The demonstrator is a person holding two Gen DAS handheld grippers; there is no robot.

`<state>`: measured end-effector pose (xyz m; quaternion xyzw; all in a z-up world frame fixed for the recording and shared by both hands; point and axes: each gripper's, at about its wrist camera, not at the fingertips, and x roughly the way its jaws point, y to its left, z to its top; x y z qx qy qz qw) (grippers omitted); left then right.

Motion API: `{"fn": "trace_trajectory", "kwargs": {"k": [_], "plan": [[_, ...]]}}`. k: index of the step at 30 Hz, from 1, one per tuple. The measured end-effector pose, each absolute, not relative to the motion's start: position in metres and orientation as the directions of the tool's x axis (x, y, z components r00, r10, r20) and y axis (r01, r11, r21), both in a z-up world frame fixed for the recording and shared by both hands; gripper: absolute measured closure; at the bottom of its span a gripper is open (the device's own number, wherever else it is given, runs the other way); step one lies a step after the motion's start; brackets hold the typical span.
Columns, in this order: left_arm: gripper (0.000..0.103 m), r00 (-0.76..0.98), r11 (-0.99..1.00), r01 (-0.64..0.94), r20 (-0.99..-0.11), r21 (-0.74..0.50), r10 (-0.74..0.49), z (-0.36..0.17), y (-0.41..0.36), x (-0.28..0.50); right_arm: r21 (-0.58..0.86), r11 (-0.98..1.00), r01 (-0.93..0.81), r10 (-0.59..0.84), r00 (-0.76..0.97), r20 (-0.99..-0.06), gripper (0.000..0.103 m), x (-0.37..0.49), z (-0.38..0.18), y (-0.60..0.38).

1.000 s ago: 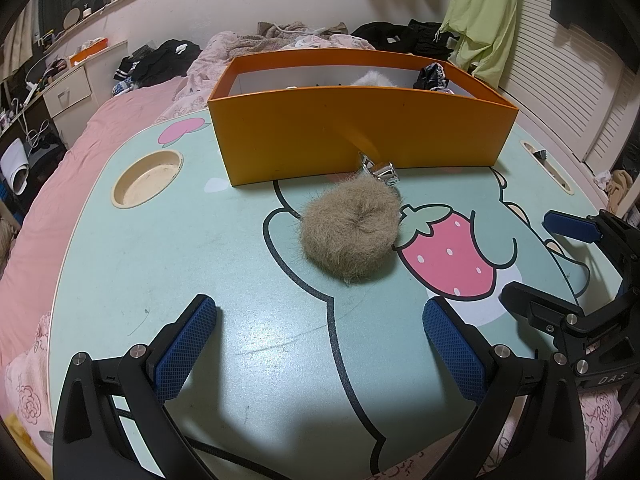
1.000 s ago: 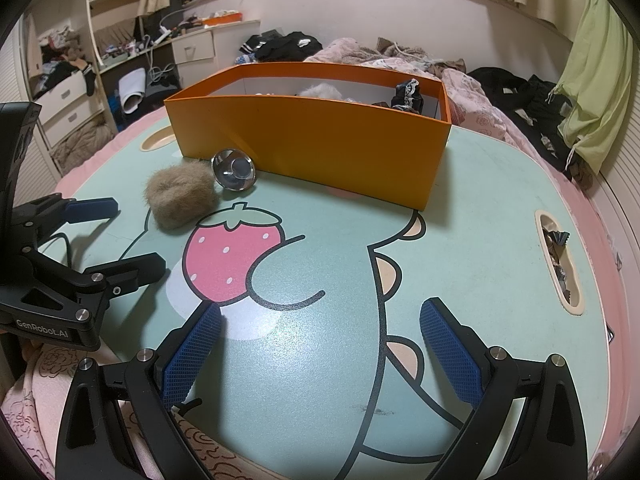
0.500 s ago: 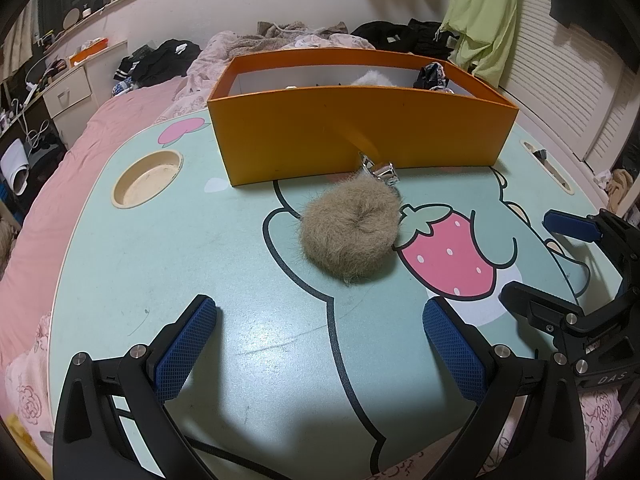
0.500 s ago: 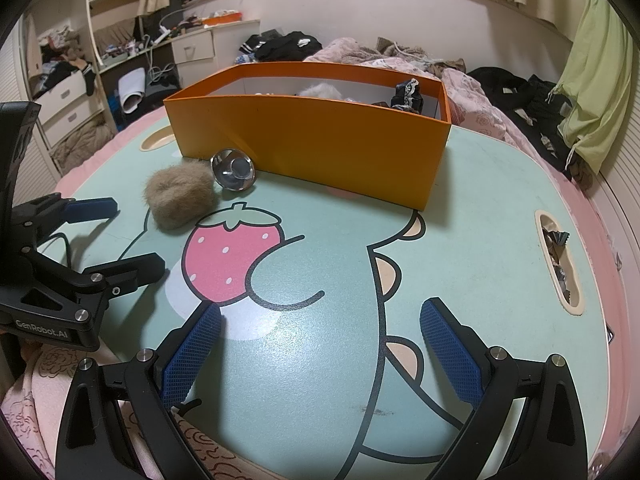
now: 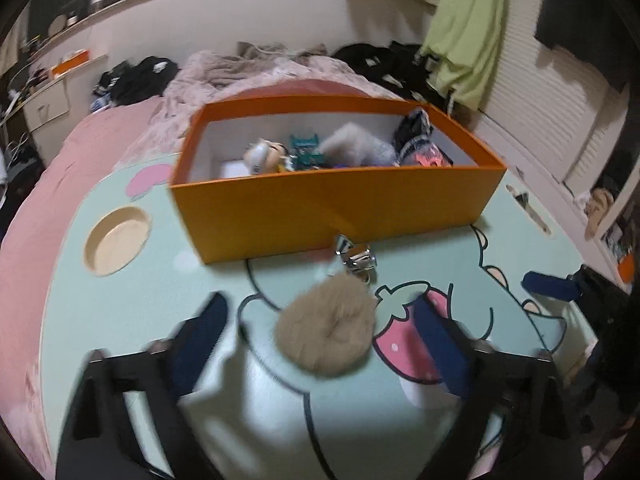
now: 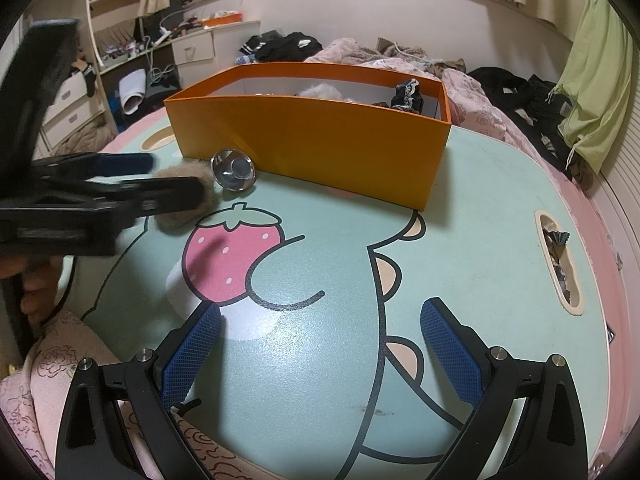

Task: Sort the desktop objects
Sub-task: 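Grasp the tan pompom with the left gripper while the right gripper grasps the metal keyring, then drop the tan pompom into the orange box with the left gripper while the right gripper drops the keyring in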

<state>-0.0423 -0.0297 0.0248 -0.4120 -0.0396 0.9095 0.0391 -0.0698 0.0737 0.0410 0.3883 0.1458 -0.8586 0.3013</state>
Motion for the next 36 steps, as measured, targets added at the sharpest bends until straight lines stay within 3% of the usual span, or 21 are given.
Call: {"fn": "trace_trajectory", "kwargs": {"k": [2,7,14,19,24,26,28,36], "plan": [[0.064,-0.629,-0.993,-0.045,-0.769,-0.107,0.111,0.017,-0.028,-0.046,-0.012,-0.776,0.631,-0.408,-0.516,-0.753,0.003,-0.07,0.041,0.073],[0.064,-0.701,-0.992,-0.033,-0.705,-0.118,0.108,0.029,-0.035,-0.015,0.004,-0.776,0.631,-0.42,-0.512,-0.749,0.003,-0.071,0.045,0.071],[0.064,-0.7,-0.99,0.026,-0.709,-0.141,0.083,0.022,-0.046,0.005,0.062,-0.741,0.668,-0.503,-0.492,-0.71,0.004,-0.084,0.072,0.042],[0.064,-0.723,-0.986,0.076,-0.689,-0.149,0.048,0.027,-0.055,0.016,0.029,-0.667,0.744,-0.523,-0.44,-0.729,0.019,-0.097,0.077,-0.011],[0.064,-0.721,-0.982,0.097,-0.692,-0.165,0.045,0.024,-0.064,0.024,0.029,-0.632,0.774,-0.498,-0.377,-0.781,0.021,-0.118,0.062,-0.053],[0.064,-0.719,-0.98,0.1,-0.694,-0.173,0.049,0.022,-0.066,0.024,0.042,-0.615,0.787,-0.491,-0.341,-0.801,0.038,-0.124,0.053,-0.064],[0.064,-0.722,-0.979,0.099,-0.69,-0.178,0.052,0.022,-0.066,0.024,-0.001,-0.618,0.786,-0.47,-0.37,-0.801,0.068,-0.123,0.049,-0.069],[0.064,-0.732,-0.979,0.084,-0.678,-0.185,0.065,0.027,-0.065,0.025,0.092,-0.606,0.79,-0.587,-0.366,-0.723,0.068,-0.111,0.066,-0.045]]}}
